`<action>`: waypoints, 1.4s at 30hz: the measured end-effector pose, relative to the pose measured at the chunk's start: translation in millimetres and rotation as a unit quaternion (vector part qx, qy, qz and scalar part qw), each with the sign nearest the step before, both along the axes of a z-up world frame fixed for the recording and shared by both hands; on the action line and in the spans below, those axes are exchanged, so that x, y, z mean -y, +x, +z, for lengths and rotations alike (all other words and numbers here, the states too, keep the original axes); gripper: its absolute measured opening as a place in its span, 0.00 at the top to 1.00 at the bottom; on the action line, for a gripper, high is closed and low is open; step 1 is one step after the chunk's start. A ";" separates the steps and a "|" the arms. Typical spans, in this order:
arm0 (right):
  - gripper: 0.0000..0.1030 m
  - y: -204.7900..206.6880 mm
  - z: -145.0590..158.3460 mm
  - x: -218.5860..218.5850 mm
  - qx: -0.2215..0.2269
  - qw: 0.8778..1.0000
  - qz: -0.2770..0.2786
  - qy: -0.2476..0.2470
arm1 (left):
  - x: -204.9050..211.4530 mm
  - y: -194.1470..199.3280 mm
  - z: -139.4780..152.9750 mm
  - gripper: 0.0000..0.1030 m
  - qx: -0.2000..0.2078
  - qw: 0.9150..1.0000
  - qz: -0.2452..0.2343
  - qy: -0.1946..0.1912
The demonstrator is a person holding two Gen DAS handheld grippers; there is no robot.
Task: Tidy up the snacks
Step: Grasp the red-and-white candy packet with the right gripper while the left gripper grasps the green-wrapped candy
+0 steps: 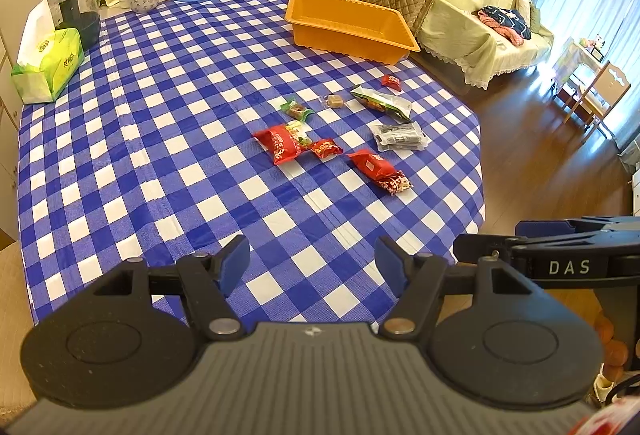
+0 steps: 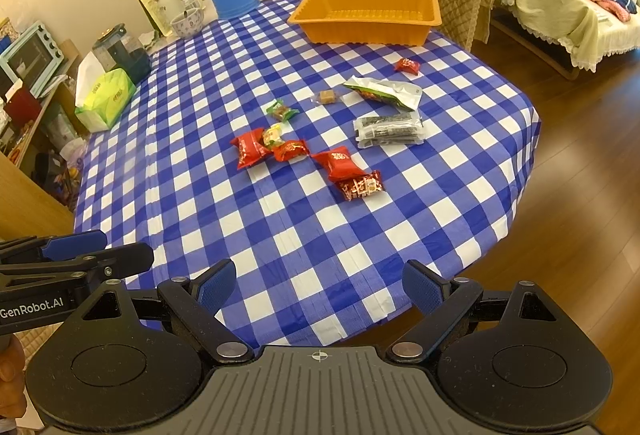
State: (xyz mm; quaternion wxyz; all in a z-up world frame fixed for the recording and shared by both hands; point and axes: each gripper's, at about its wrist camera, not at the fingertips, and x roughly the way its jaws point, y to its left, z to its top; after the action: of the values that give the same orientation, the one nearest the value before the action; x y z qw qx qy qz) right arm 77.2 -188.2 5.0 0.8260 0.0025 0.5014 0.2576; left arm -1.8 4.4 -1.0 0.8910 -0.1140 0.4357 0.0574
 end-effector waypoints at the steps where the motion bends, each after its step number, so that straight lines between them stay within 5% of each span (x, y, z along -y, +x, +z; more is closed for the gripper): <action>1: 0.13 0.5 -1.1 0.1 -0.001 1.000 0.000 0.000 | 0.1 -0.2 -0.1 0.35 -0.001 1.000 0.000 0.000; 23: 0.14 59.6 -60.8 12.9 0.079 0.992 0.096 0.022 | -19.2 29.3 -32.2 0.35 -0.024 0.999 0.036 -0.017; 26: 0.21 72.3 -68.6 11.1 0.084 0.988 0.127 0.018 | -20.3 39.2 -37.4 0.35 -0.026 0.999 0.039 -0.020; 42: 0.42 125.2 -117.8 -14.3 0.117 0.940 0.319 -0.037 | -2.2 89.3 -68.2 0.35 -0.054 0.996 0.067 -0.033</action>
State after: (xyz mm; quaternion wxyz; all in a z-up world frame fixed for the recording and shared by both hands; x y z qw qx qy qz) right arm 202.4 -173.9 -112.8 0.7528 -0.2178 0.3849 0.4875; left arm 87.5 6.6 -69.2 0.8560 -0.1694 0.4763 0.1083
